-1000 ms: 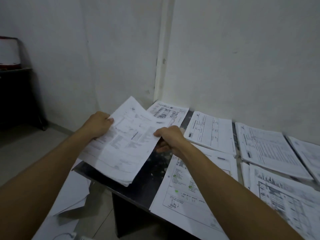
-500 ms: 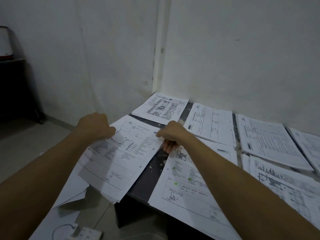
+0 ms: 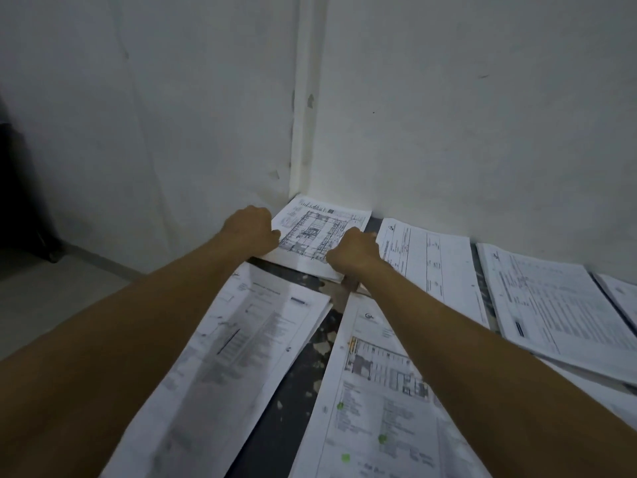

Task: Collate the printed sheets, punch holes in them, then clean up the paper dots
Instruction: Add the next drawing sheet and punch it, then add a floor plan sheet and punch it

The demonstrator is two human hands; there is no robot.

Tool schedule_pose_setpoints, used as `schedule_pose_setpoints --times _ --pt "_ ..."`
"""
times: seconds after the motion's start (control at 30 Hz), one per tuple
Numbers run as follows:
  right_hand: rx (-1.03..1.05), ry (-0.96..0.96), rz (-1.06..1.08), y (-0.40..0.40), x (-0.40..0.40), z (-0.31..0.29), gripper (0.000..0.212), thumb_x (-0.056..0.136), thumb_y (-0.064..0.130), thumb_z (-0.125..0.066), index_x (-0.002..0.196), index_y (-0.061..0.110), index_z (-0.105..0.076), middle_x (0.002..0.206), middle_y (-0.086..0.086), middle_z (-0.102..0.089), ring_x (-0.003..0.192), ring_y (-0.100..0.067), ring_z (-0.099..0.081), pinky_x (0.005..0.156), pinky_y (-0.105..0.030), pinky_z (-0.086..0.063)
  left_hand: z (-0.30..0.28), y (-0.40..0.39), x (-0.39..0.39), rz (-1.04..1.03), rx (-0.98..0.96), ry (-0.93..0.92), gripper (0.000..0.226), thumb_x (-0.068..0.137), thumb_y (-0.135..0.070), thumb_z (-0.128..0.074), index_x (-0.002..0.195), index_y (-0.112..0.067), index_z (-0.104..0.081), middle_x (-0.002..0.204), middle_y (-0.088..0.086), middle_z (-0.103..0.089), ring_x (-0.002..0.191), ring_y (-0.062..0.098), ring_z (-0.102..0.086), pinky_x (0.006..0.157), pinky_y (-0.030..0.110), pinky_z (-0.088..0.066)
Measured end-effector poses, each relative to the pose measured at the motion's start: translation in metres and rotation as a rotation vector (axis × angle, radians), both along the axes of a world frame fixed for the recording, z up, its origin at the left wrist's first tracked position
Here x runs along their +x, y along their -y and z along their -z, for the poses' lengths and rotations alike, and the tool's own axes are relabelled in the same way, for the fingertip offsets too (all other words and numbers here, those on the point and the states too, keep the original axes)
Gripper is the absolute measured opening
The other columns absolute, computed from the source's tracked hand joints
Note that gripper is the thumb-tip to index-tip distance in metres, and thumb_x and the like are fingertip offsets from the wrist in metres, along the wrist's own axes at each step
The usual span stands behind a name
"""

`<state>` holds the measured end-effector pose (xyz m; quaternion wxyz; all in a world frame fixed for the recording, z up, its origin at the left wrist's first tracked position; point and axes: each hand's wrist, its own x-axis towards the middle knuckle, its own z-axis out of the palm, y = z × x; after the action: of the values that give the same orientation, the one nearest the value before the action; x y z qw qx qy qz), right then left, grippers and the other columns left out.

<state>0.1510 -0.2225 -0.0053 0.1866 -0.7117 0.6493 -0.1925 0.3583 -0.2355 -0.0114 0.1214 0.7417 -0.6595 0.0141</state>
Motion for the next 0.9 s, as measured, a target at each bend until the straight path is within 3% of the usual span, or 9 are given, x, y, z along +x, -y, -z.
schedule_pose_setpoints --times 0.07,0.13,0.27,0.4,0.5,0.6,0.7,0.8,0.9 --pt "0.016 -0.105 -0.032 0.011 0.001 0.006 0.03 0.087 0.019 -0.062 0.069 0.017 -0.038 0.076 0.002 -0.042 0.095 -0.025 -0.057 0.083 -0.028 -0.047 0.005 0.022 -0.008 0.0 0.069 -0.038 0.047 0.091 -0.05 -0.061 0.113 -0.008 -0.057 0.11 0.011 -0.063 0.078 0.02 -0.049 0.056 0.028 -0.034" --pt "0.001 -0.215 -0.066 0.018 0.005 0.008 0.026 0.085 0.022 -0.061 0.073 0.017 -0.039 0.075 0.001 -0.041 0.099 -0.027 -0.056 0.101 -0.037 -0.041 0.009 0.039 -0.014 -0.008 0.149 -0.028 0.06 0.083 -0.053 -0.071 0.119 -0.008 -0.055 0.106 0.009 -0.061 0.082 0.021 -0.051 0.062 0.027 -0.039" --pt "0.023 -0.21 -0.044 0.034 0.01 0.008 0.025 0.076 0.014 -0.067 0.065 0.017 -0.045 0.068 0.002 -0.05 0.066 -0.015 -0.053 0.074 -0.03 -0.048 0.011 0.061 -0.019 -0.068 0.23 -0.014 0.067 0.068 -0.052 -0.085 0.107 -0.011 -0.049 0.084 0.002 -0.05 0.08 0.021 -0.052 0.066 0.03 -0.043" --pt "0.071 -0.035 0.059 0.043 0.011 0.007 0.026 0.071 0.009 -0.075 0.066 0.014 -0.049 0.067 0.002 -0.052 0.057 -0.011 -0.05 0.047 -0.019 -0.038 0.005 0.064 -0.02 -0.112 0.266 -0.014 0.07 0.064 -0.052 -0.088 0.103 -0.011 -0.045 0.077 0.001 -0.045 0.08 0.021 -0.053 0.068 0.031 -0.045" --pt "0.074 0.102 0.102 0.048 0.012 0.01 0.018 0.072 0.01 -0.077 0.081 0.01 -0.062 0.081 -0.002 -0.061 0.066 -0.015 -0.058 0.052 -0.022 -0.048 0.003 0.064 -0.018 -0.133 0.302 -0.048 0.077 0.066 -0.053 -0.086 0.116 -0.008 -0.049 0.088 0.003 -0.05 0.086 0.022 -0.054 0.074 0.03 -0.047" --pt "0.079 0.241 0.146 0.054 0.012 0.012 0.031 0.074 0.01 -0.078 0.102 0.003 -0.067 0.104 -0.008 -0.068 0.092 -0.023 -0.066 0.08 -0.032 -0.058 0.003 0.063 -0.014 -0.155 0.299 -0.104 0.083 0.067 -0.055 -0.085 0.124 -0.006 -0.048 0.105 0.006 -0.055 0.096 0.024 -0.056 0.079 0.031 -0.045" --pt "0.141 0.493 0.199 0.057 0.011 0.011 0.041 0.072 0.006 -0.082 0.109 -0.001 -0.064 0.114 -0.012 -0.067 0.099 -0.028 -0.065 0.082 -0.035 -0.057 0.005 0.062 -0.013 -0.165 0.273 -0.149 0.084 0.067 -0.054 -0.085 0.125 -0.006 -0.048 0.118 0.009 -0.057 0.111 0.029 -0.057 0.084 0.033 -0.046" --pt "0.276 0.826 0.25 0.06 0.006 0.01 0.041 0.075 0.0 -0.078 0.114 -0.001 -0.065 0.098 -0.014 -0.071 0.071 -0.027 -0.067 0.047 -0.026 -0.051 0.008 0.064 -0.013 -0.185 0.279 -0.192 0.084 0.066 -0.051 -0.087 0.125 -0.008 -0.048 0.124 0.011 -0.056 0.114 0.03 -0.054 0.085 0.035 -0.048" --pt "0.31 0.857 0.31 0.064 -0.003 0.013 0.03 0.078 0.007 -0.076 0.107 0.001 -0.068 0.079 -0.013 -0.067 0.041 -0.017 -0.051 0.034 -0.018 -0.035 0.011 0.067 -0.014 -0.196 0.282 -0.214 0.081 0.063 -0.052 -0.088 0.119 -0.01 -0.048 0.122 0.01 -0.056 0.113 0.03 -0.054 0.084 0.034 -0.048"
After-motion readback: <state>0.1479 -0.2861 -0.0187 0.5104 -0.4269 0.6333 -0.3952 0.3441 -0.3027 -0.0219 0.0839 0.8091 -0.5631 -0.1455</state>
